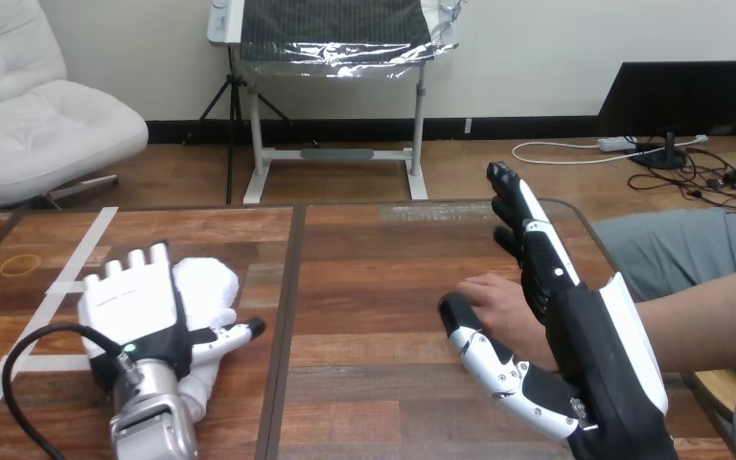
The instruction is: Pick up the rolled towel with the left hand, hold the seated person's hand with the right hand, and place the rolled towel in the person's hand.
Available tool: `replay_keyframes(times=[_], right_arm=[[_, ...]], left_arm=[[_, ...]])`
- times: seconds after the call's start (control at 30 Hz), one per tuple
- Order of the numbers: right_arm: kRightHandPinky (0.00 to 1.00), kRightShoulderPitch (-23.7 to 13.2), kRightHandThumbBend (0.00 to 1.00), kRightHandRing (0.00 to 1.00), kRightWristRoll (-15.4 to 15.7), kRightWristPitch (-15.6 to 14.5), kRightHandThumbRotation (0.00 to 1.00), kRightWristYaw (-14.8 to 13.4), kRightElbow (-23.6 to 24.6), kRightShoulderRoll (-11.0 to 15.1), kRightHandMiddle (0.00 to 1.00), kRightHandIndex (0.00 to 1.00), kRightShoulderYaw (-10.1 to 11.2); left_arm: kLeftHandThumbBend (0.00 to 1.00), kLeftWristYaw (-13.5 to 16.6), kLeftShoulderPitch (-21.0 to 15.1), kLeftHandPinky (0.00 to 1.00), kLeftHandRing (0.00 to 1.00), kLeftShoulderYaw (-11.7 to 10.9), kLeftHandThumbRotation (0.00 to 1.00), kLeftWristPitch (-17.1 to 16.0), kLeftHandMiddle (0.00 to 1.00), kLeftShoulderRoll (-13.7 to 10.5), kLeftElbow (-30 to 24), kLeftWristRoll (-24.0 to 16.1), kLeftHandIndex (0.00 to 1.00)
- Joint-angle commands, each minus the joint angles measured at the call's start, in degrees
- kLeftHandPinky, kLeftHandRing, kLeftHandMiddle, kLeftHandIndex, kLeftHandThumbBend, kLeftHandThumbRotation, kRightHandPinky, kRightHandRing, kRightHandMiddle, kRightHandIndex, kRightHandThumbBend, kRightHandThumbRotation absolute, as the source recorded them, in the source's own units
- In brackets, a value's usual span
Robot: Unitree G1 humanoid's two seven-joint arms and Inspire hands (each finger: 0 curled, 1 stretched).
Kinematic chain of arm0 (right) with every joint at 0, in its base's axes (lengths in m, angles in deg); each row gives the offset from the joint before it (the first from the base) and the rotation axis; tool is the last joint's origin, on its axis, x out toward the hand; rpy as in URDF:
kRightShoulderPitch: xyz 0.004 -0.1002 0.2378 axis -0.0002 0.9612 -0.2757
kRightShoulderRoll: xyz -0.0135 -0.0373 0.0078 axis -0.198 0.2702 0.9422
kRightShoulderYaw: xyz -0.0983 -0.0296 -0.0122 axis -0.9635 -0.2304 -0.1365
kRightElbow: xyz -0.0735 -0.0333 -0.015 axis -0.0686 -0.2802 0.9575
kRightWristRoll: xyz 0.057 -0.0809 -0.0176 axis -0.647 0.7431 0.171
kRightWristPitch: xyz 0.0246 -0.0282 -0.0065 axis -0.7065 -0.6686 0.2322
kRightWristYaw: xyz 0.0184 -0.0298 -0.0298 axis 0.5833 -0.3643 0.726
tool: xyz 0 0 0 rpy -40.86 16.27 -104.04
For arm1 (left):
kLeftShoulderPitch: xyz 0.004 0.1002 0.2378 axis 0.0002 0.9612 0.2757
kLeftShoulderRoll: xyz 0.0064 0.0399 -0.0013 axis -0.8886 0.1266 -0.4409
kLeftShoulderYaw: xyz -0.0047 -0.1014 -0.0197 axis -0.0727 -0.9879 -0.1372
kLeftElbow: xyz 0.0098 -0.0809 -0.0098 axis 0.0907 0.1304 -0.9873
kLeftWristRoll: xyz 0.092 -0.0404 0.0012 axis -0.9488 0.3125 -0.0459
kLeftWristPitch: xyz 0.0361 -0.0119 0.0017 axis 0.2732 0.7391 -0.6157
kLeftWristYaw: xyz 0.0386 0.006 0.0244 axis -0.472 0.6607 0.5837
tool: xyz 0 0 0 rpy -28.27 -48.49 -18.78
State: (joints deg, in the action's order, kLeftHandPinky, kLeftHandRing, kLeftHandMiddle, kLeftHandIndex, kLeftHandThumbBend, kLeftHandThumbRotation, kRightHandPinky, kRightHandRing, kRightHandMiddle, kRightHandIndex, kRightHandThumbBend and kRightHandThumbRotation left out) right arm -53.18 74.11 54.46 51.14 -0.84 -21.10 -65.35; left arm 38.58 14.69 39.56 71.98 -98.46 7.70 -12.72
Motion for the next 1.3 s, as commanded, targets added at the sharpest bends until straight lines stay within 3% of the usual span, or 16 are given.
replay_keyframes(times=[0.0, 0.67, 1.0, 1.27], right_arm=[[0.97, -1.8, 0.35, 1.0, -0.9, -0.3, 0.28, 0.2, 3.0, 0.5, 1.0, 0.99, 0.5], [0.96, -2.1, 0.35, 0.99, -1.2, -0.2, 0.28, 0.3, 3.0, 1.3, 1.0, 0.99, 0.8], [0.94, -1.8, 0.35, 0.98, -1.1, -0.9, 0.28, 0.4, 3.6, 1.7, 1.0, 0.98, 0.9], [0.94, -1.8, 0.35, 0.98, -1.3, -1.3, 0.27, 0.6, 3.8, 1.8, 1.0, 0.98, 0.9]], left_arm=[[0.96, 1.5, -2.7, 1.0, 1.0, 1.0, 0.77, 0.6, 1.0, -1.8, 1.3, -1.3, 0.99], [0.99, 6.5, -1.7, 1.0, 1.0, -0.5, 0.84, -0.6, 1.0, -4.0, 6.4, 2.0, 1.0], [1.0, 6.0, -2.3, 0.98, 0.96, -0.3, 0.87, -1.0, 0.97, -4.4, 8.2, 3.8, 0.98], [0.98, 4.2, -3.1, 0.88, 0.89, 0.6, 0.85, -0.4, 0.91, -4.6, 9.0, 4.4, 0.92]])
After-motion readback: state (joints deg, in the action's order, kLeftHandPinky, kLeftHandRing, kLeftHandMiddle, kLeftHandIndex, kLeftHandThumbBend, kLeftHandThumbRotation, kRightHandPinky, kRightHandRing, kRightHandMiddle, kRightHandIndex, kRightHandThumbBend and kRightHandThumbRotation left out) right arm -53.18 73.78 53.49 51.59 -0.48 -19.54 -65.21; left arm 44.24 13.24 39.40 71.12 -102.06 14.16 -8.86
